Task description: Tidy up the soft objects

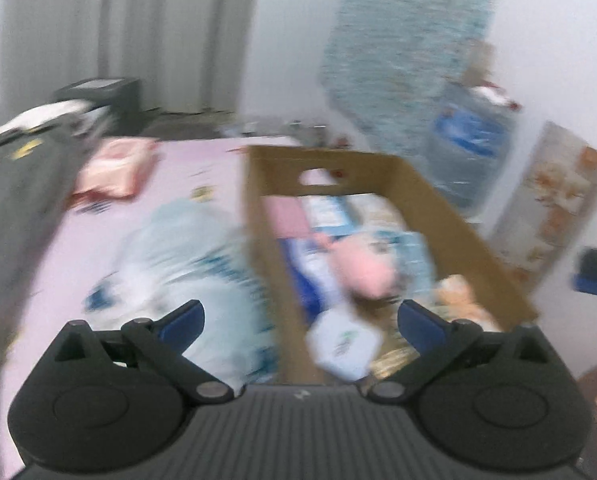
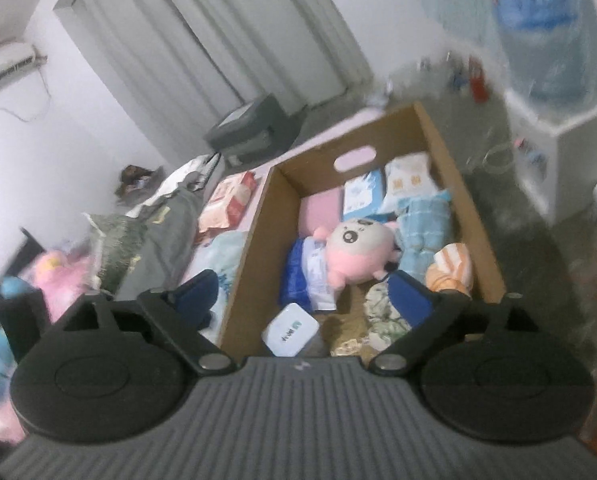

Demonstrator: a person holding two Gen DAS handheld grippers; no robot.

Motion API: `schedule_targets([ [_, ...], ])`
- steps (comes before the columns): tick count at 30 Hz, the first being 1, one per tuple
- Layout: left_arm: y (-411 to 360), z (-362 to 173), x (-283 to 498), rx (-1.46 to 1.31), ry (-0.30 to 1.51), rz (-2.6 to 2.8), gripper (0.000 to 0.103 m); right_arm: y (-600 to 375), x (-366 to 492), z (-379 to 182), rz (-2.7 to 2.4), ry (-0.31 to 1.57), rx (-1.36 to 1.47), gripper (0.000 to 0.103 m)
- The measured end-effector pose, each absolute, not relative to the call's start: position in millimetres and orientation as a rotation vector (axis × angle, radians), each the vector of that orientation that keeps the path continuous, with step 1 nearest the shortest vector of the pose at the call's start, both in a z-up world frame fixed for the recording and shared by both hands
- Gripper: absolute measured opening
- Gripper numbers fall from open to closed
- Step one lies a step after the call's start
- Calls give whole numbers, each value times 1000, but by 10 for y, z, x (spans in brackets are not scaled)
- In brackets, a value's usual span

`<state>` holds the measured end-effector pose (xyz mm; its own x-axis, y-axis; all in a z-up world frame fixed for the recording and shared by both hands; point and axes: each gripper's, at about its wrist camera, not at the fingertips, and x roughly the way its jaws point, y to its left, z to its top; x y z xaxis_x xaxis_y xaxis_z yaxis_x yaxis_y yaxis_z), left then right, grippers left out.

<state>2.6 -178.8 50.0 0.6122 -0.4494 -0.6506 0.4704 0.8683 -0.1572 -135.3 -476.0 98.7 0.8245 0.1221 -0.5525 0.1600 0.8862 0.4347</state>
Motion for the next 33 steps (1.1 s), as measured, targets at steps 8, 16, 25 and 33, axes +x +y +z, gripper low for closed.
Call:
schedule_targets([
  [8, -1230, 277, -251, 96, 777, -245, 103, -3966, -1638, 807, -232, 613, 183, 102],
  [16, -1071, 153, -358, 13, 849, -213, 103, -3524, -1536, 451, -361, 660, 101, 102],
  [25, -1277, 172, -500, 68, 841, -236, 103, -3273, -1380, 302, -273, 736, 192, 102],
  [33, -1387, 116, -474, 91, 870, -245, 103, -3216, -1249, 226, -247, 777, 191, 102],
])
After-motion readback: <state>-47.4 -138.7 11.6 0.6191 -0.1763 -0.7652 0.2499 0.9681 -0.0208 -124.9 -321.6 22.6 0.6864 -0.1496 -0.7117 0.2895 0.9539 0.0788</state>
